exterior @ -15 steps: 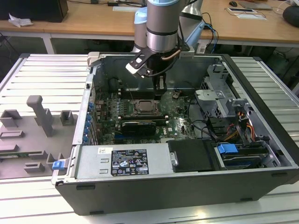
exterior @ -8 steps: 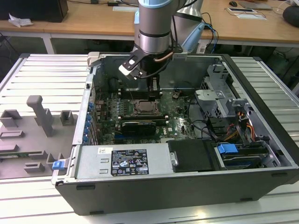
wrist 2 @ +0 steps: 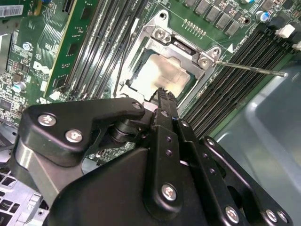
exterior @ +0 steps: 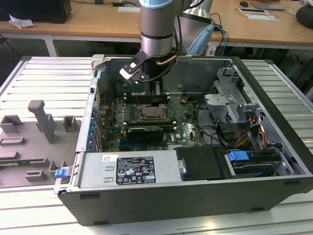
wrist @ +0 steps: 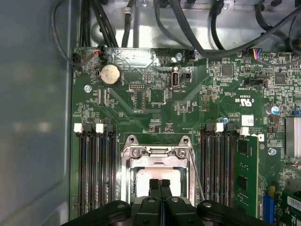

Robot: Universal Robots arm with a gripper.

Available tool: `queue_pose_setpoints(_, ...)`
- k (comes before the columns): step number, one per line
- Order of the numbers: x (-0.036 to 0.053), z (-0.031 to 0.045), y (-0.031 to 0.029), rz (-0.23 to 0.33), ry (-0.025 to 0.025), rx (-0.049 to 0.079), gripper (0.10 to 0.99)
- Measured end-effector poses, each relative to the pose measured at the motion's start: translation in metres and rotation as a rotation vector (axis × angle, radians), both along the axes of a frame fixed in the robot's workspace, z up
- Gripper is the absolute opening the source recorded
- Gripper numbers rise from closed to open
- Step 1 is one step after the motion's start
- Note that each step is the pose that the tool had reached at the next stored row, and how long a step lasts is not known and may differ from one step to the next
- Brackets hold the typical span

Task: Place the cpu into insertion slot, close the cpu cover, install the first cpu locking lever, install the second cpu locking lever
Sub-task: 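Close the cpu cover, then install the first cpu locking lever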

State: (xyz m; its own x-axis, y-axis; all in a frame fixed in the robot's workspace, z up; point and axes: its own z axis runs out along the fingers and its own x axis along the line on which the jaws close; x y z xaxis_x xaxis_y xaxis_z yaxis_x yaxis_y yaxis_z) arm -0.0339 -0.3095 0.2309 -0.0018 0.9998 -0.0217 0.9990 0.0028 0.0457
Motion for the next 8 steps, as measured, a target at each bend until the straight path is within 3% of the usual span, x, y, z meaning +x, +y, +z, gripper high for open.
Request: queue_pose_setpoints(8,-0.0029,-0.0008,0.0,0.0,0.0,0.0,0.106)
